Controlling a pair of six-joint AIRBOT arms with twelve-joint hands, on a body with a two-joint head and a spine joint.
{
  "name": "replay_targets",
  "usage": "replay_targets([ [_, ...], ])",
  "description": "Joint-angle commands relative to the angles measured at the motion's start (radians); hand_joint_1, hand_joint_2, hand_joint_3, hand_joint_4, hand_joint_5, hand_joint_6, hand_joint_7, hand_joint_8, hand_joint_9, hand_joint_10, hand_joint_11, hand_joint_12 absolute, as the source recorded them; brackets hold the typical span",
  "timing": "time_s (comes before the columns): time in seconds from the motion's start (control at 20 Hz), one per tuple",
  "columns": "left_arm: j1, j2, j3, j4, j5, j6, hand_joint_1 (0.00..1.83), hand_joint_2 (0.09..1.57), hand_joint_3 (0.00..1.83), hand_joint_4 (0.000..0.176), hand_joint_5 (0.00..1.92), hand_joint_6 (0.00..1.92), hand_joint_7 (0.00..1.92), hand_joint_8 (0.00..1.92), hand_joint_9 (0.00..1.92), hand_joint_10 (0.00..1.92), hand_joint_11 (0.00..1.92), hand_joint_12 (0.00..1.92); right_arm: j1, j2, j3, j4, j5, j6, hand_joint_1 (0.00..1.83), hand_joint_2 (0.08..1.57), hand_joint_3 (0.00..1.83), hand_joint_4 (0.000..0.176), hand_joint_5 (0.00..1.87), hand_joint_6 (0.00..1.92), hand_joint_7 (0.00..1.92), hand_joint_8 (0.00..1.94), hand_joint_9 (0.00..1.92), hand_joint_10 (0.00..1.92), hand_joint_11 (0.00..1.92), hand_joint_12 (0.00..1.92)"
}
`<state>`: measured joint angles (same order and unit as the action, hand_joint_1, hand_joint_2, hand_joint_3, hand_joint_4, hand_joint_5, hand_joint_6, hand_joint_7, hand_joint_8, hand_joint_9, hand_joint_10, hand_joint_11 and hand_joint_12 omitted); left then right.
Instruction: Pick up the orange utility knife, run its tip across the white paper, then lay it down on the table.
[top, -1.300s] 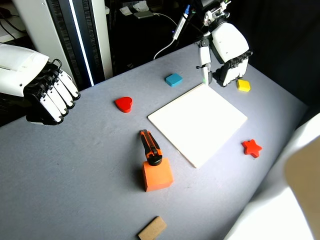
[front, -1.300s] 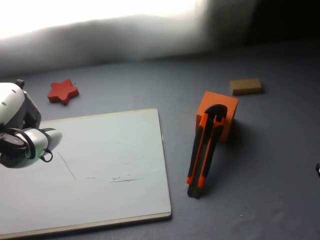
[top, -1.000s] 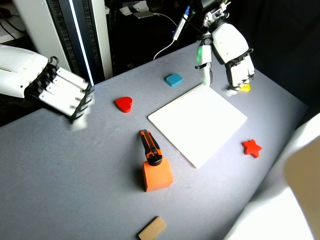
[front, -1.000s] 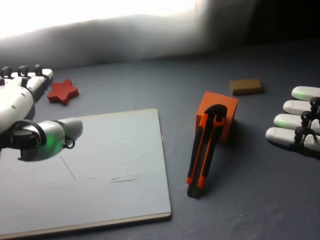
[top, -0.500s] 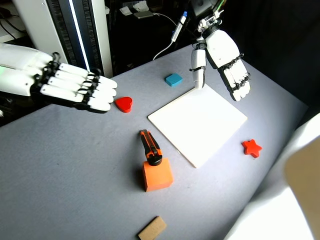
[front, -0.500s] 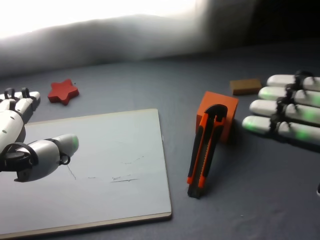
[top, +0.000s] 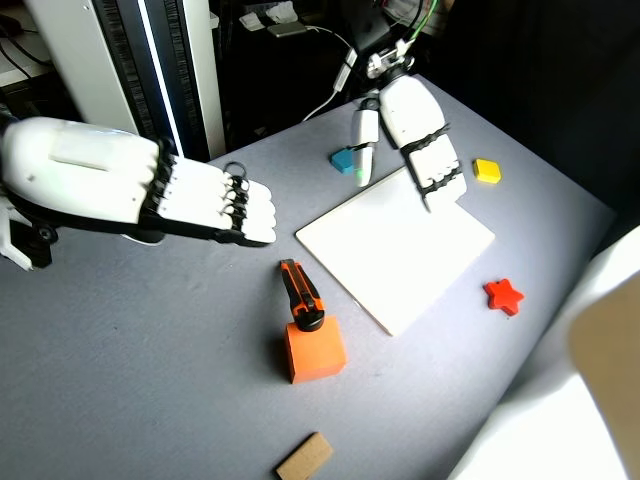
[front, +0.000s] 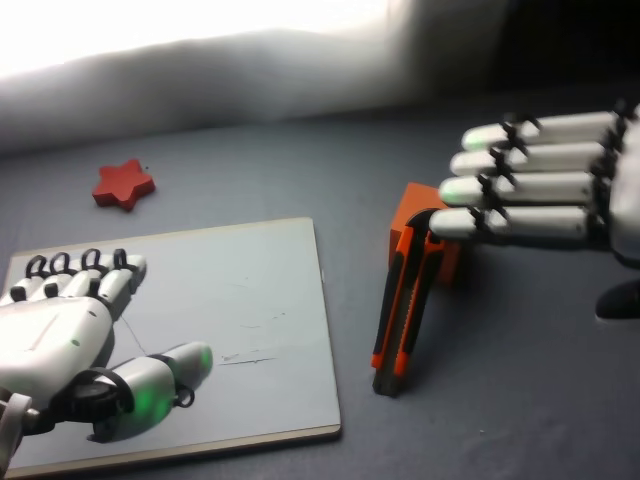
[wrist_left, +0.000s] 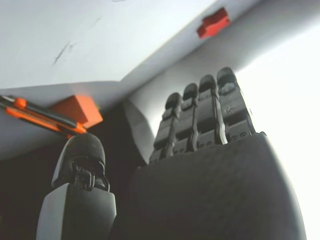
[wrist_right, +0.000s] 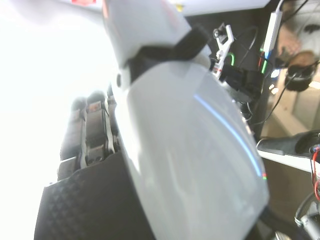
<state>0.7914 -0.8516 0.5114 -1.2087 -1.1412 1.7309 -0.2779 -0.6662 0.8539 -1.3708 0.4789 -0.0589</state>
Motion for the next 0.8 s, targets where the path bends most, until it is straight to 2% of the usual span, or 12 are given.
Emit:
replay_targets([
  [0.0,0.002,0.006,-0.001,0.049,-0.115,0.002,0.0,1.26,0.0,0.0,0.0,0.0,0.0,0.0,0.0,0.0,0.0,0.0,0.023,-0.007,0.004,-0.026,0.019,0.063,1.06,1.13,0.0,0.0,0.0,0.0,0.0,0.0,0.0,0.0,0.0,0.0],
  [0.1,0.014,0.006,0.002,0.044,-0.122,-0.001,0.0,1.25,0.0,0.0,0.0,0.0,0.0,0.0,0.0,0.0,0.0,0.0,0.07,-0.047,0.023,-0.215,-0.015,0.26,1.07,1.12,0.0,0.0,0.0,0.0,0.0,0.0,0.0,0.0,0.0,0.0],
  [0.25,0.02,0.006,0.003,0.042,-0.122,-0.003,0.0,1.25,0.0,0.0,0.0,0.0,0.0,0.0,0.0,0.0,0.0,0.0,0.085,-0.12,0.069,-0.414,-0.062,0.43,1.05,1.11,0.0,0.0,0.0,0.0,0.0,0.0,0.0,0.0,0.0,0.0],
  [0.3,0.02,0.006,0.002,0.042,-0.122,-0.002,0.0,1.25,0.0,0.0,0.0,0.0,0.0,0.0,0.0,0.0,0.0,0.0,0.085,-0.135,0.08,-0.449,-0.063,0.458,1.05,1.11,0.0,0.0,0.0,0.0,0.0,0.0,0.0,0.0,0.0,0.0],
  [0.4,0.02,0.005,-0.001,0.047,-0.122,-0.001,0.0,1.24,0.0,0.0,0.0,0.0,0.0,0.0,0.0,0.0,0.0,0.0,0.095,-0.171,0.105,-0.618,-0.063,0.624,1.08,1.09,0.0,0.0,0.0,0.0,0.0,0.0,0.0,0.0,0.0,0.0],
  [0.45,0.017,0.004,0.0,0.052,-0.123,-0.002,0.0,1.24,0.0,0.0,0.0,0.0,0.0,0.0,0.0,0.0,0.0,0.0,0.097,-0.188,0.115,-0.649,-0.064,0.655,1.08,1.09,0.0,0.0,0.0,0.0,0.0,0.0,0.0,0.0,0.0,0.0],
  [0.75,0.006,-0.017,0.023,0.079,-0.123,-0.015,0.0,1.25,0.0,0.0,0.0,0.0,0.0,0.0,0.0,0.0,0.0,0.0,0.103,-0.29,0.179,-0.707,-0.098,0.673,1.06,1.1,0.0,0.0,0.0,0.0,0.0,0.0,0.0,0.0,0.0,0.0],
])
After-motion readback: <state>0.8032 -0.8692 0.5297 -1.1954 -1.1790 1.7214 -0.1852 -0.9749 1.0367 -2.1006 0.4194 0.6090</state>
